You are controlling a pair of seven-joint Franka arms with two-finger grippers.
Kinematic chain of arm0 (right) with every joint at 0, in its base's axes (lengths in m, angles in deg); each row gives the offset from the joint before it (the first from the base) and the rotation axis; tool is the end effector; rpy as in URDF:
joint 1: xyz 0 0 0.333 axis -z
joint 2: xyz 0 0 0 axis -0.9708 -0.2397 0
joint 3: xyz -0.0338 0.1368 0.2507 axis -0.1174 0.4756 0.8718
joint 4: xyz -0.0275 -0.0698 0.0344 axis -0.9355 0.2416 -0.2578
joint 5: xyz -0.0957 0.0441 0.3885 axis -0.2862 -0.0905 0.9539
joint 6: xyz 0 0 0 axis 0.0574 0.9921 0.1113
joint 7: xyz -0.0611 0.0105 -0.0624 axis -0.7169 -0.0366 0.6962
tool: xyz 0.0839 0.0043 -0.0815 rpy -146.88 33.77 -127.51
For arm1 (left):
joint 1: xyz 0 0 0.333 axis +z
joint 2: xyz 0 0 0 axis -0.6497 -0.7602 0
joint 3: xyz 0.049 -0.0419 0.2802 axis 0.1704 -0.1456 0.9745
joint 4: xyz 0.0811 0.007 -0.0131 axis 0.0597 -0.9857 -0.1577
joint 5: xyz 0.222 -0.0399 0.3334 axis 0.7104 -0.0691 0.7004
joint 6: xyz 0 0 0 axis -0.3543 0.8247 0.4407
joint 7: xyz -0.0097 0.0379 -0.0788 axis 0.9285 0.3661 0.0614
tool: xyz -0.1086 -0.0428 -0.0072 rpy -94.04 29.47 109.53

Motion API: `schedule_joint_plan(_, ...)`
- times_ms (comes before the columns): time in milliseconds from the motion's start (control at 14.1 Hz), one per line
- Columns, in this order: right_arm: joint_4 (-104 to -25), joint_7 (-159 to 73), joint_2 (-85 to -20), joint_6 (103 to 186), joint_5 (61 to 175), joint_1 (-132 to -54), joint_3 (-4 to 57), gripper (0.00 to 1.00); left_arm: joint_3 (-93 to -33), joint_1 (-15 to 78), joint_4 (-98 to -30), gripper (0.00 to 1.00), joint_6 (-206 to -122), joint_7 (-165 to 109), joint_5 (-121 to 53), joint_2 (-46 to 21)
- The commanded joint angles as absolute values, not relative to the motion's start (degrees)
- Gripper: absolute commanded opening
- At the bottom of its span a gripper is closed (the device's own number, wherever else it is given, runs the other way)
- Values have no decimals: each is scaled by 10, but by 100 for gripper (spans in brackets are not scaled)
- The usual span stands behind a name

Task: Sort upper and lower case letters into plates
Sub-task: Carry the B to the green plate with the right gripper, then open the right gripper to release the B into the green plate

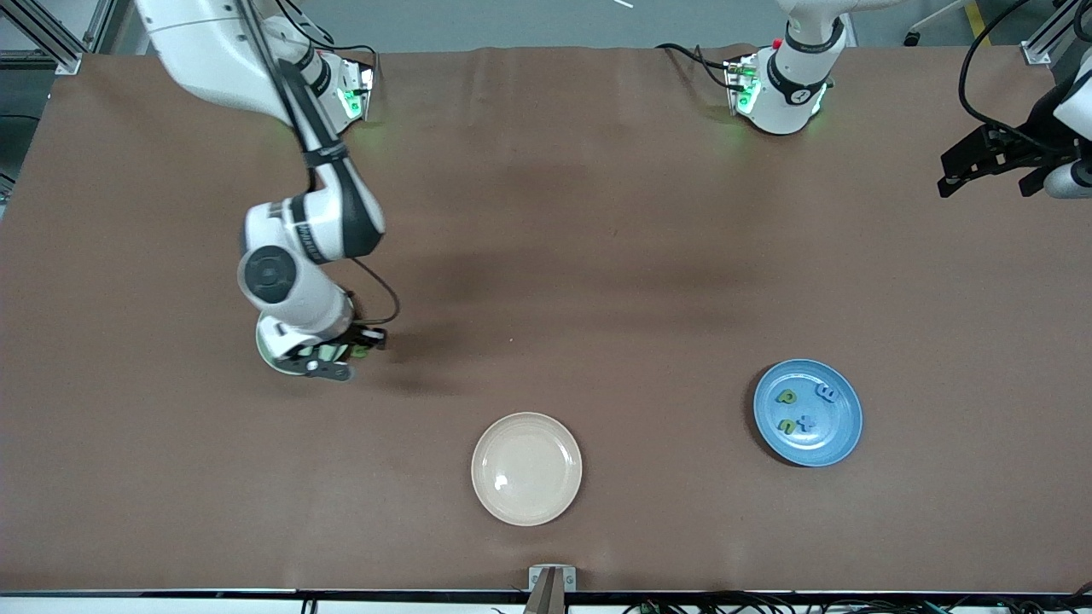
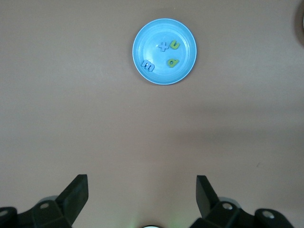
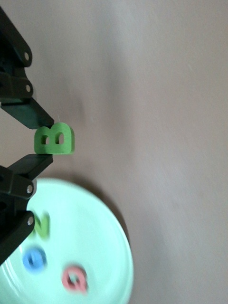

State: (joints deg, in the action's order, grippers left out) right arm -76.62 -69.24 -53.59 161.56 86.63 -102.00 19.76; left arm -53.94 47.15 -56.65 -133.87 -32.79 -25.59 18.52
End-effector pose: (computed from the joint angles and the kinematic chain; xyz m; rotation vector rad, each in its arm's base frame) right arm 0.5915 0.1503 0.2211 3.1015 -0.2769 -0.0609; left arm 0.5300 -0.0285 0.6150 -3.1297 0.0296 0.0046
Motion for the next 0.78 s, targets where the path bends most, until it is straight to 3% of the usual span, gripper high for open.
schedule_joint_plan(0, -806, -617, -518, 1627, 860, -960, 210, 0, -550, 473, -570, 100, -1339, -329, -250, 190)
schedule_joint_plan(283, -819, -550, -523, 1634, 867, -911, 212, 1, -562, 474, -572, 100, -1336, -323, -250, 192)
schedule_joint_plan(495, -855, -549, -527, 1690, 870, -910, 215, 1, -563, 475, -572, 100, -1336, -322, -250, 192)
schedule_joint_plan(707, -855, -549, -545, 1694, 888, -915, 217, 2, -564, 475, -572, 100, -1336, -321, -251, 194)
